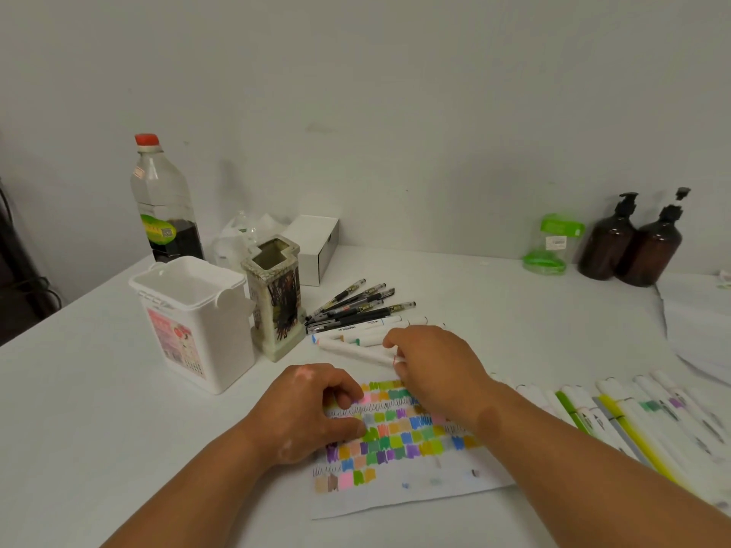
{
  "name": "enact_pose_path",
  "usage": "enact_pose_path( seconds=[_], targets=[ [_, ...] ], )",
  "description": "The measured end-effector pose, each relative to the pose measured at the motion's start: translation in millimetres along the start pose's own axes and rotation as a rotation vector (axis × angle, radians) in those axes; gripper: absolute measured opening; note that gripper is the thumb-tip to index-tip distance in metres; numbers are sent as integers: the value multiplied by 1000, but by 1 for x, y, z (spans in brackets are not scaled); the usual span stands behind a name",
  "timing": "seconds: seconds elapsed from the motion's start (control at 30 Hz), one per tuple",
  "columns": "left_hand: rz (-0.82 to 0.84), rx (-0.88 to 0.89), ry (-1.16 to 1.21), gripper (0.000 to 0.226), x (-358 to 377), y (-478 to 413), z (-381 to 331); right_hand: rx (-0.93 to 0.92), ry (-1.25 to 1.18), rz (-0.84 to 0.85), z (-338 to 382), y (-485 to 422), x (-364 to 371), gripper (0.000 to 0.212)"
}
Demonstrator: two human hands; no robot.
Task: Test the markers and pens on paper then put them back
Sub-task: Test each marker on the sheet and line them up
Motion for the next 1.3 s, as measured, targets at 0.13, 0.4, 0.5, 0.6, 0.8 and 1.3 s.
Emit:
enact_pose_path(
  seconds=[0.13, 0.4, 0.5, 0.6, 0.8, 1.3],
  targets=[
    [17, 1, -29, 32, 2, 2, -2, 90, -258, -148, -14, 32, -17, 38],
    [21, 11, -60, 34, 6, 5, -9, 381, -1319, -273, -10, 90, -22, 30],
    [-27, 20, -12, 29, 3, 8, -15, 437, -1507, -334, -16, 96, -16, 17],
    [-96, 71, 59, 17, -2, 14, -25, 429, -1556, -342, -13, 97, -13, 8],
    [31, 218, 219, 31, 7, 27, -49, 270, -1455, -277, 3, 93, -5, 33],
    [73, 294, 187, 29, 9, 35, -60, 213, -1305, -334, 6, 96, -10, 19]
  ],
)
Point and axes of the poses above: each hand's wrist, its own y-axis away from the middle knuckle, its own x-axis out of the palm, z = x × y, the point moved 4 cm from there along -y, towards the middle knuckle, and after that the axes turned 10 degrees about -x, right-handed, at the moved point
